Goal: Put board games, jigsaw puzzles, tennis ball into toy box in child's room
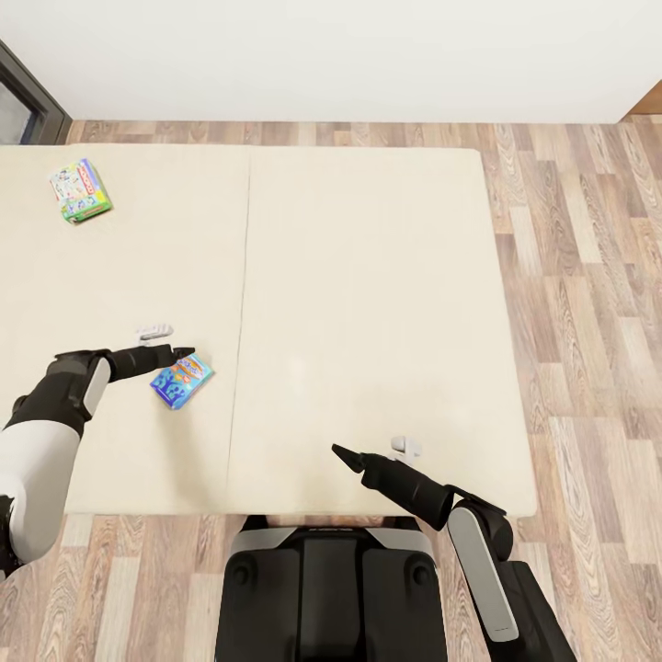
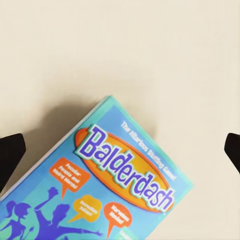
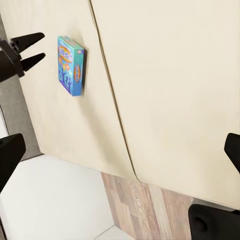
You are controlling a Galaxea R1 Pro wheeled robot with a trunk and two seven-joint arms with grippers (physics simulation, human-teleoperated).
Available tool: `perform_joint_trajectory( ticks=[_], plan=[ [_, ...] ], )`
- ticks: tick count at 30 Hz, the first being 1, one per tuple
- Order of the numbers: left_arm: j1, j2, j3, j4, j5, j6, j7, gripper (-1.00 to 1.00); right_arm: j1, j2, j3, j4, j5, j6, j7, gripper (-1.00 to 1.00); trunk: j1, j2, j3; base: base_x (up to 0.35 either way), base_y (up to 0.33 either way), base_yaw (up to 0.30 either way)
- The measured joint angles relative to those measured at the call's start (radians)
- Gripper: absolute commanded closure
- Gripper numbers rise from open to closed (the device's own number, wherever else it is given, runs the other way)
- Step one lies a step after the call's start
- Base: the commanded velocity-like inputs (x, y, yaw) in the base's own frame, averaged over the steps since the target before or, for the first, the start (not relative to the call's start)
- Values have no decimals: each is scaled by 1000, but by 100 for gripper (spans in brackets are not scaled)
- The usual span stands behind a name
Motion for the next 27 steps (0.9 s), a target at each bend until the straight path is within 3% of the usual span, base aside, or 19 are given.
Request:
perform_joint_trajectory(
  ticks=[27],
  plan=[
    [0, 0, -1, 5, -1, -12, 3, -100, 0, -2, -1, 0, -1, 0, 2, -100, 0, 0, -10, 0, 0, 0]
  ],
)
